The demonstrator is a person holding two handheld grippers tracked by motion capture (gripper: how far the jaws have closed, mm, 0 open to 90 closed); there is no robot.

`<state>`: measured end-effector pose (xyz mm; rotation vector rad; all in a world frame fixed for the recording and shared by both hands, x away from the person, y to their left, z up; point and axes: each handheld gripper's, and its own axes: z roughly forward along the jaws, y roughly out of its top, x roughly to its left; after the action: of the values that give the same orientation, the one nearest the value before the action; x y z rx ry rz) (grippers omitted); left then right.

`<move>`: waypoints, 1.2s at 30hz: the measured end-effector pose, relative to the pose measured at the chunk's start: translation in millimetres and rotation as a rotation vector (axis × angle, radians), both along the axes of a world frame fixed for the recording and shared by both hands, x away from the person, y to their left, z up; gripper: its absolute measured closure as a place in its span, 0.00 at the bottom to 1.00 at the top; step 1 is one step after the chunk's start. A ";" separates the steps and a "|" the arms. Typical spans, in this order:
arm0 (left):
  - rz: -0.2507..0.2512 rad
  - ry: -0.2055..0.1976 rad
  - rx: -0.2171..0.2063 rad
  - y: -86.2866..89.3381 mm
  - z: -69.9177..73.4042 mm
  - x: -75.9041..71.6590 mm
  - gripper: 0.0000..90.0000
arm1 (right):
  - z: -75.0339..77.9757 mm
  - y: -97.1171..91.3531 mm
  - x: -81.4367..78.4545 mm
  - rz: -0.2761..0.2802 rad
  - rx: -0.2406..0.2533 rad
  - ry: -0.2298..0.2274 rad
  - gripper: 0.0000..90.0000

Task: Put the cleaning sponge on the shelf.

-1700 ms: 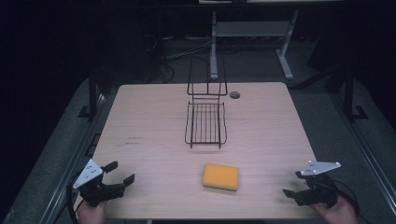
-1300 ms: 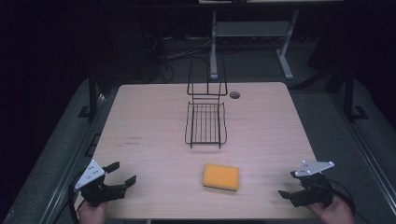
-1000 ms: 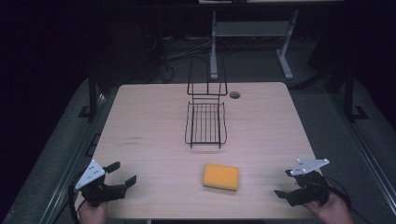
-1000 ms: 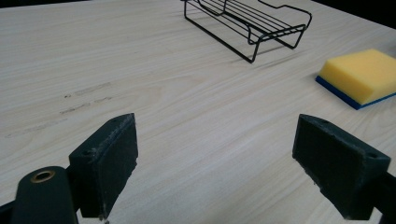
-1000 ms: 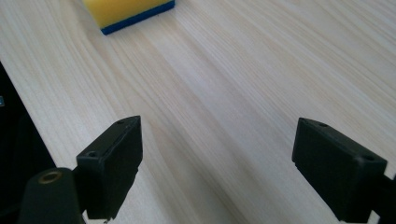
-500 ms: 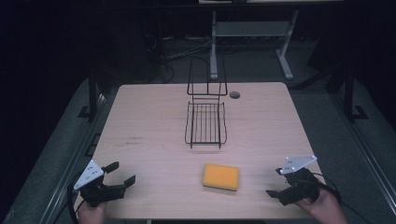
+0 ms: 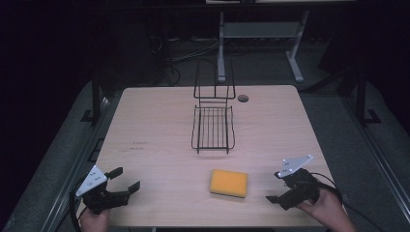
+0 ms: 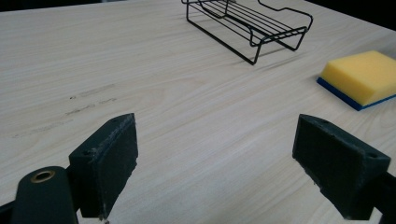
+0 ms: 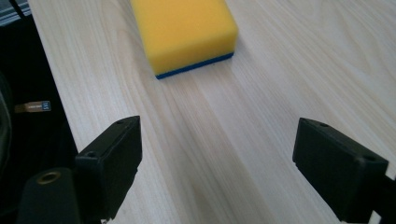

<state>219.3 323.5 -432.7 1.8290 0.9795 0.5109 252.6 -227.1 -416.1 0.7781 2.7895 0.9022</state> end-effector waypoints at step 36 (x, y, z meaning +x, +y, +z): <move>-0.011 0.006 0.003 -1.9 0.1 0.9 0.15 | 10.8 51.5 21.3 0.174 -0.047 0.015 0.17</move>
<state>220.2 321.6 -432.6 1.8381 0.9724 0.5010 273.9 -175.6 -405.3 0.5449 2.9154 0.8560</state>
